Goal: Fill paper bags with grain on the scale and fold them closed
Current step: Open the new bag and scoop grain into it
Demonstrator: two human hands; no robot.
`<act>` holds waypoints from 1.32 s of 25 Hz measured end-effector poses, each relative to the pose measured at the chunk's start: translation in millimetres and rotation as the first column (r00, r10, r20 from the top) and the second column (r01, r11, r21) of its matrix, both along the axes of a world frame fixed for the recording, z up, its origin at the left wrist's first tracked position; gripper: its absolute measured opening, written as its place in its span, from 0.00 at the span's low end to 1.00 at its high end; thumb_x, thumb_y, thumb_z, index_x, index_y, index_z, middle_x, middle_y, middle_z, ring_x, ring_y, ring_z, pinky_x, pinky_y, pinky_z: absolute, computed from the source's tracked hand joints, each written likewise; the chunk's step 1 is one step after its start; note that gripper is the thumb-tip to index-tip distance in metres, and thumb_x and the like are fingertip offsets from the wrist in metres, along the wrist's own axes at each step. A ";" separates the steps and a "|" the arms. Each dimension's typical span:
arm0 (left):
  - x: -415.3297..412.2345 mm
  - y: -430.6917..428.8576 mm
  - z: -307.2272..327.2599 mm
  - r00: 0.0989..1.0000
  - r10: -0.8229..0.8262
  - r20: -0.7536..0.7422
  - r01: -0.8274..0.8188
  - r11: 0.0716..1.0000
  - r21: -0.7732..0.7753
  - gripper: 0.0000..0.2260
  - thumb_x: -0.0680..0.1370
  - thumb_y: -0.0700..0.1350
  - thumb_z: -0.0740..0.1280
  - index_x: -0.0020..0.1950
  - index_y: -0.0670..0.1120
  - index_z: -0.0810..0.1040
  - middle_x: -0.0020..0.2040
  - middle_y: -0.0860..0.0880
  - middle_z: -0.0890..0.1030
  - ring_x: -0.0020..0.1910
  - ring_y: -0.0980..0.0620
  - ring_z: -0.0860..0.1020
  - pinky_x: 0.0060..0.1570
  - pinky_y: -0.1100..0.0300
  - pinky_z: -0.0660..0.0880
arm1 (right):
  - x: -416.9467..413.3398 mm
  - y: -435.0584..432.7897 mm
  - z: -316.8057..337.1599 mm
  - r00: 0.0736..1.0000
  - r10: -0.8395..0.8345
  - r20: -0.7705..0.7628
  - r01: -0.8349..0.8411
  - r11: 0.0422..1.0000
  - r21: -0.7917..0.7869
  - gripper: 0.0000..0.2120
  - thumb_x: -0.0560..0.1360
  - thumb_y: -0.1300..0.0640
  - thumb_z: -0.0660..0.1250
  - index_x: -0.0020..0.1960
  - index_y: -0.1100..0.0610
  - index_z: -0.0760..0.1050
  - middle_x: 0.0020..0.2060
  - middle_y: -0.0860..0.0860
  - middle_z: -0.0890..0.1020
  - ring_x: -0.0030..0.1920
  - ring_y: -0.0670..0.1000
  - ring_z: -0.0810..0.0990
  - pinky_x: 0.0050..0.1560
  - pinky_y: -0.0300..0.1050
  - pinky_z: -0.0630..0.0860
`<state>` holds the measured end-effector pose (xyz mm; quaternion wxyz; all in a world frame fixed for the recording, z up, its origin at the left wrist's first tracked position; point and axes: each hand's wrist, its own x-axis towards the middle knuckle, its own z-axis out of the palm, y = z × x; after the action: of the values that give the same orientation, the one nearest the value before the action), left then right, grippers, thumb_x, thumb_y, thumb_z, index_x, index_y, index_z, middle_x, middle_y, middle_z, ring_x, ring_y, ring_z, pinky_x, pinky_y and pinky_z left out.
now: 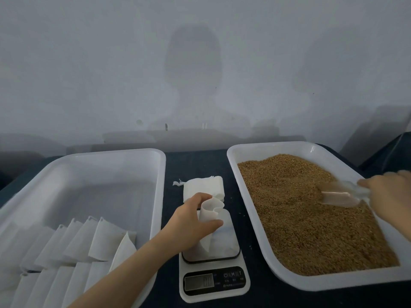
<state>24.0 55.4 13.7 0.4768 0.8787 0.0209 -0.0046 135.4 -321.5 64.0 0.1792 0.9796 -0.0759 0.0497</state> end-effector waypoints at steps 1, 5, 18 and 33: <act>0.1 0.1 0.1 1.000 -0.002 0.002 0.002 1.000 -0.001 0.23 0.71 0.53 0.73 0.59 0.62 0.65 0.55 0.61 0.72 0.48 0.60 0.74 0.39 0.73 0.70 | -3.0 9.7 0.4 1.000 0.017 0.003 -0.017 1.000 0.008 0.15 0.75 0.58 0.61 0.56 0.41 0.74 0.44 0.49 0.78 0.49 0.50 0.76 0.54 0.47 0.71; 0.0 1.7 -0.9 1.000 -0.012 0.007 0.012 1.000 -0.006 0.23 0.71 0.53 0.73 0.59 0.61 0.65 0.55 0.61 0.72 0.48 0.60 0.74 0.39 0.72 0.71 | -16.3 39.1 -2.7 0.998 0.064 0.031 -0.065 0.996 0.059 0.19 0.79 0.56 0.57 0.58 0.31 0.70 0.47 0.44 0.80 0.49 0.48 0.76 0.54 0.47 0.66; 1.1 2.2 -3.2 1.000 -0.028 0.007 0.028 1.000 0.002 0.23 0.70 0.53 0.74 0.59 0.63 0.65 0.55 0.62 0.72 0.50 0.59 0.75 0.42 0.71 0.73 | -22.4 59.5 -20.8 0.960 0.252 -0.122 -0.058 0.607 0.793 0.18 0.75 0.56 0.67 0.63 0.43 0.74 0.57 0.47 0.80 0.40 0.41 0.75 0.39 0.40 0.70; 2.4 1.7 -4.7 0.997 -0.068 -0.036 0.069 0.997 0.022 0.26 0.71 0.53 0.73 0.66 0.58 0.67 0.58 0.57 0.74 0.53 0.56 0.76 0.52 0.62 0.76 | -48.8 89.0 37.2 0.817 0.576 -0.021 -0.326 0.492 0.807 0.23 0.73 0.55 0.69 0.52 0.25 0.70 0.46 0.29 0.79 0.48 0.36 0.78 0.50 0.37 0.73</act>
<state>26.5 57.1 9.0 0.4655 0.8843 -0.0010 -0.0362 86.6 -232.5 101.3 -0.2695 0.9382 0.1997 -0.0855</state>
